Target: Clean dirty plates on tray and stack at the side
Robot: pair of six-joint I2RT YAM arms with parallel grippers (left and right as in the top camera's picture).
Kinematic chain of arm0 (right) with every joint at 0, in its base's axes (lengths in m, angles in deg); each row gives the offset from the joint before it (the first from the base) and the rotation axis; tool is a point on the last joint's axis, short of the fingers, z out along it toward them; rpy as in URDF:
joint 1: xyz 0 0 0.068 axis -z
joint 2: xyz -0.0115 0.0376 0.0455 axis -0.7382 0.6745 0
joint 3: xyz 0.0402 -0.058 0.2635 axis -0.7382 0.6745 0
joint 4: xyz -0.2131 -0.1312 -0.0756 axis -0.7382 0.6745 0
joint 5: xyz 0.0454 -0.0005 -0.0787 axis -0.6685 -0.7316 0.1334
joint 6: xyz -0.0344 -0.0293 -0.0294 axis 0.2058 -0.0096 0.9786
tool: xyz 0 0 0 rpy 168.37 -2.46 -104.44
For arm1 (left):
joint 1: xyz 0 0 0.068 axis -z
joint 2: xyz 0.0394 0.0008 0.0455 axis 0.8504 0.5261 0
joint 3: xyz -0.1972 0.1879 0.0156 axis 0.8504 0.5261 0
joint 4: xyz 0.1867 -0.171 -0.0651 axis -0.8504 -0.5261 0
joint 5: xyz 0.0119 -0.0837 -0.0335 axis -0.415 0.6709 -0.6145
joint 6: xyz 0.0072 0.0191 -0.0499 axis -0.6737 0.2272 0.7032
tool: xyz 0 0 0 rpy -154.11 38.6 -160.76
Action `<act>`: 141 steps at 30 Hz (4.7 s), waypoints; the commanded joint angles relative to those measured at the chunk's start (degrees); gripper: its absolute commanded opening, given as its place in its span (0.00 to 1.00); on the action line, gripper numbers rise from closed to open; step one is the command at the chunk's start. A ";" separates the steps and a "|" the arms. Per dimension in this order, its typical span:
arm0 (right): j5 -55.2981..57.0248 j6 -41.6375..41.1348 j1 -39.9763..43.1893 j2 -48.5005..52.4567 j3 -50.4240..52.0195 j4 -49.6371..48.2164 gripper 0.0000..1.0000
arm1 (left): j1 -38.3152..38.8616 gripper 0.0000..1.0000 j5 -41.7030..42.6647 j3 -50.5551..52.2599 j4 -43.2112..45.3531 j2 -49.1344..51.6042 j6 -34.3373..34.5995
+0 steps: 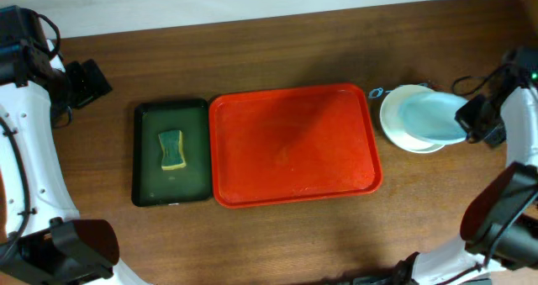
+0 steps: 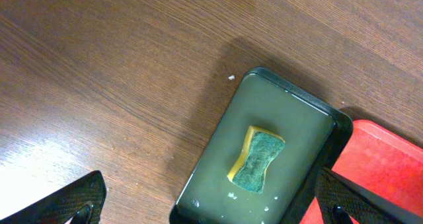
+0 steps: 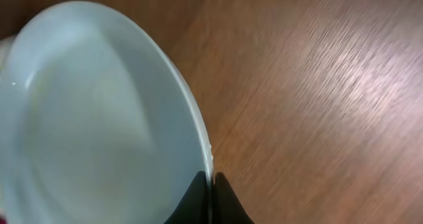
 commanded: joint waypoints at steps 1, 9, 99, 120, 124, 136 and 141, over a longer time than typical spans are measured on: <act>-1.53 0.39 0.02 1.86 0.98 -1.16 0.04 | -0.20 0.99 0.04 -0.20 -0.09 -0.22 0.57; -6.69 5.07 -0.04 1.90 0.98 -0.72 0.92 | -0.20 0.99 0.04 -0.20 -0.07 -0.22 0.57; -24.02 27.63 -28.96 -38.84 7.61 -3.04 0.98 | -0.20 0.99 0.04 -0.20 -0.09 -0.22 0.57; -14.73 27.67 -38.18 -72.19 9.33 -11.91 0.98 | -0.57 0.99 0.04 -0.20 -0.09 -0.22 0.57; -14.08 29.66 -38.18 -79.93 12.37 -21.07 0.98 | -0.57 0.99 0.04 -0.20 -0.09 -0.22 0.57; -14.08 32.35 -38.12 -96.96 38.58 -50.53 0.98 | -0.57 0.99 0.04 -0.20 -0.09 -0.22 0.57; -13.68 32.33 -38.14 -101.20 56.41 -70.84 0.98 | -0.57 0.99 0.04 -0.20 -0.07 -0.22 0.57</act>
